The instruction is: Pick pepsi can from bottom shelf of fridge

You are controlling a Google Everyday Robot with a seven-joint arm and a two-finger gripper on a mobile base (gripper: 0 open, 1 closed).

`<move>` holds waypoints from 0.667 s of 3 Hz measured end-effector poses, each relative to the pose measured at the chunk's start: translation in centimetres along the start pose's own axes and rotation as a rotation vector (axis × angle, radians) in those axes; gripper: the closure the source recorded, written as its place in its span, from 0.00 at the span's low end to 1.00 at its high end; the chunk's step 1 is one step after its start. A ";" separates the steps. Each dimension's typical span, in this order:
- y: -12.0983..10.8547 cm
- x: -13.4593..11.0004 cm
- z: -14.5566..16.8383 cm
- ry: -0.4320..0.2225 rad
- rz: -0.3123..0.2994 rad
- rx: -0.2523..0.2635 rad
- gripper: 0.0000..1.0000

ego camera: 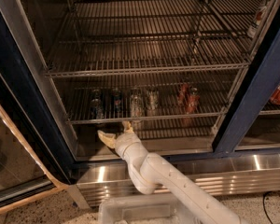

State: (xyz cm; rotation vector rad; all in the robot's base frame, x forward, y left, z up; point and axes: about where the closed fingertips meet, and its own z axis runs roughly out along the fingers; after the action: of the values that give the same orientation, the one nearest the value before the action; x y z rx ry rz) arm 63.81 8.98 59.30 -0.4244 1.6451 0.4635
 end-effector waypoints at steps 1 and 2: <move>-0.2 -1.2 -2.3 -0.050 0.019 0.037 0.06; 1.5 -0.9 -5.1 -0.152 0.035 0.109 0.00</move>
Offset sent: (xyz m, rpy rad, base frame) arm -0.0894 -0.0196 0.0164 0.1795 -0.1714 -0.2116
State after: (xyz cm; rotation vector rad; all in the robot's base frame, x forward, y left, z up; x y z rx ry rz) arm 58.85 7.60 60.81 -0.2731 1.5249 0.4199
